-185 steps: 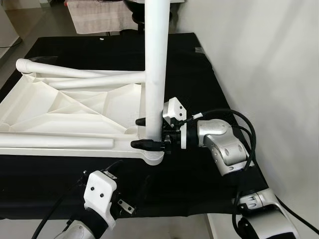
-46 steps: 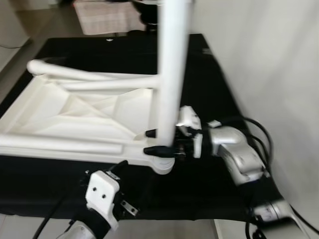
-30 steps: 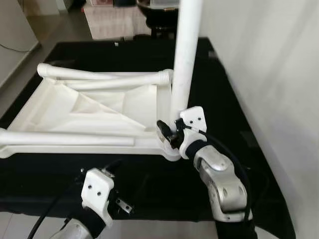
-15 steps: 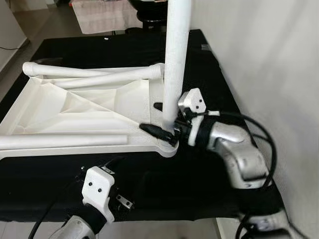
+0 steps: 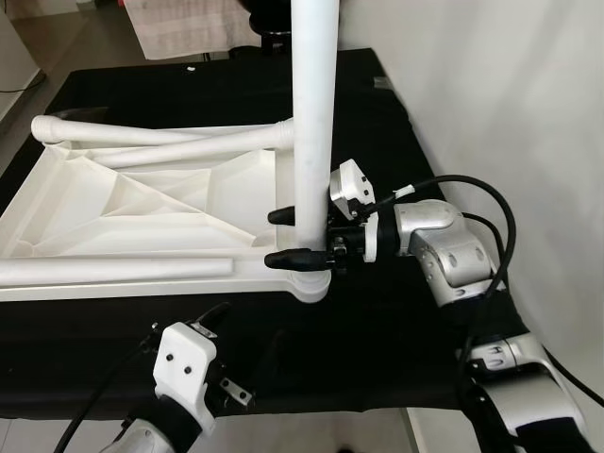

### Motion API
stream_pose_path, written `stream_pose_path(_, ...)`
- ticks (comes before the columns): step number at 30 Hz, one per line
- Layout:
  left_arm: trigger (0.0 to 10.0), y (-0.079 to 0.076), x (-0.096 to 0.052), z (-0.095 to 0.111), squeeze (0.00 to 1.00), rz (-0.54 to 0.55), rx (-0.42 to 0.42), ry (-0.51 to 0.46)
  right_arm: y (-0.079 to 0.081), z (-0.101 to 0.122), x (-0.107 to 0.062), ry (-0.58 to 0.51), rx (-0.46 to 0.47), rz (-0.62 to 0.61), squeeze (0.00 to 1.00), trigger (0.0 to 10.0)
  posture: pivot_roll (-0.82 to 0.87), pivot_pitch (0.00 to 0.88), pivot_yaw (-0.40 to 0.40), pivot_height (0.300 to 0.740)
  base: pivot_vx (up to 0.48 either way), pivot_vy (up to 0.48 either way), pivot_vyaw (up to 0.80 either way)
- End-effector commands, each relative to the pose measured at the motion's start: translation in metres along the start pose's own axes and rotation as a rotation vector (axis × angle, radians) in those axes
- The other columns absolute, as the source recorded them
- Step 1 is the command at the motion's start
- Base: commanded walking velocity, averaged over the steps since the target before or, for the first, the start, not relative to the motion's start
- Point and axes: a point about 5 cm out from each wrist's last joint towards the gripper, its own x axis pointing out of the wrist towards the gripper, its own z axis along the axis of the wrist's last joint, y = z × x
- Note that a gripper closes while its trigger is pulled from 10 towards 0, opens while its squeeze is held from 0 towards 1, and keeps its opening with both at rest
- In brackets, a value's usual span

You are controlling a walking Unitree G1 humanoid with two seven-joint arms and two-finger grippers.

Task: Building children table

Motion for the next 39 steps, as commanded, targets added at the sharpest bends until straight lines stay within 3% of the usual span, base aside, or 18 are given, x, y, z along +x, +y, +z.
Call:
stream_pose_path(1,10.0,-0.004,-0.005,0.001,0.00,-0.016,-0.005,0.022,0.004,-0.007,0.009,0.006,0.019,0.101,0.00,0.0,0.06,0.311,0.006,0.740,0.000,0.000,0.00)
stream_pose_path(8,10.0,-0.005,-0.007,0.001,0.00,-0.019,-0.007,0.028,0.003,-0.011,0.007,0.009,0.029,0.121,0.00,0.0,0.07,0.319,0.013,0.740,0.000,0.000,0.00)
stream_pose_path(14,10.0,-0.005,-0.008,0.001,0.00,-0.016,-0.007,0.034,0.008,-0.022,-0.002,0.036,0.020,-0.092,0.00,0.0,0.07,0.326,0.011,0.740,0.000,0.000,0.00)
stream_pose_path(16,10.0,-0.003,-0.009,0.002,0.00,-0.011,-0.003,0.037,0.028,-0.038,-0.008,0.032,0.090,-0.314,0.00,0.0,0.06,0.333,0.014,0.740,0.000,0.000,0.00)
stream_pose_path(17,10.0,-0.003,-0.009,0.002,0.00,-0.011,-0.003,0.037,0.028,-0.038,-0.008,0.032,0.090,-0.314,0.00,0.0,0.06,0.333,0.014,0.740,0.000,0.000,0.00)
stream_pose_path(18,10.0,0.000,-0.010,0.003,0.00,-0.011,0.003,0.041,0.050,-0.063,-0.008,0.196,0.131,-0.668,0.00,0.0,0.06,0.345,0.019,0.740,0.000,0.000,0.00)
stream_pose_path(19,10.0,0.001,-0.010,0.003,0.00,-0.014,0.005,0.043,0.065,-0.066,-0.006,0.228,0.181,-0.898,0.00,0.0,0.04,0.343,0.023,0.740,0.000,0.000,0.00)
stream_pose_path(20,10.0,0.001,-0.010,0.003,0.00,-0.014,0.005,0.043,0.065,-0.066,-0.006,0.228,0.181,-0.898,0.00,0.0,0.04,0.343,0.023,0.740,0.000,0.000,0.00)
stream_pose_path(21,10.0,0.002,-0.010,0.003,0.00,-0.015,0.006,0.045,0.076,-0.067,-0.009,0.247,0.231,-1.068,0.00,0.0,0.03,0.340,0.026,0.740,0.000,0.000,0.00)
stream_pose_path(25,10.0,0.003,-0.010,0.003,0.00,-0.016,0.006,0.045,0.082,-0.067,-0.011,0.248,0.270,-1.153,0.00,0.0,0.03,0.340,0.026,0.740,0.000,0.000,0.00)
stream_pose_path(26,10.0,0.003,-0.005,0.001,0.00,-0.021,0.004,0.039,0.078,-0.066,0.004,0.213,0.266,-1.100,0.00,0.0,0.01,0.299,-0.007,0.740,0.000,0.000,0.00)
stream_pose_path(27,10.0,0.003,-0.005,0.001,0.00,-0.021,0.004,0.039,0.078,-0.066,0.004,0.213,0.266,-1.100,0.00,0.0,0.01,0.299,-0.007,0.740,0.000,0.000,0.00)
stream_pose_path(28,10.0,0.003,-0.002,0.000,0.00,-0.020,0.003,0.032,0.073,-0.067,0.016,0.187,0.253,-1.040,0.00,0.0,0.01,0.297,-0.010,0.740,0.000,0.000,0.00)
stream_pose_path(33,10.0,0.003,0.002,-0.002,0.00,-0.009,0.006,0.022,0.065,-0.065,0.029,0.158,0.247,-0.979,0.00,0.0,0.01,0.280,-0.018,0.740,0.000,0.000,0.00)
stream_pose_path(34,10.0,0.004,0.003,-0.002,0.00,0.001,0.009,0.019,0.060,-0.061,0.030,0.132,0.239,-0.962,0.00,10.0,0.00,0.275,-0.024,0.740,0.000,0.000,0.00)
stream_pose_path(35,10.0,0.005,0.004,-0.002,0.00,0.007,0.011,0.016,0.059,-0.053,0.034,0.096,0.237,-0.931,0.96,10.0,0.00,0.268,-0.026,0.740,0.000,0.000,0.00)
stream_pose_path(37,10.0,0.006,0.004,-0.002,0.00,0.011,0.012,0.014,0.059,-0.047,0.036,0.071,0.236,-0.910,0.96,10.0,0.00,0.268,-0.026,0.740,0.000,0.000,0.00)
stream_pose_path(39,10.0,0.006,0.006,-0.002,0.00,0.010,0.010,0.011,0.059,-0.030,0.042,0.006,0.120,-0.665,1.00,10.0,0.00,0.260,-0.022,0.740,0.000,0.000,0.00)
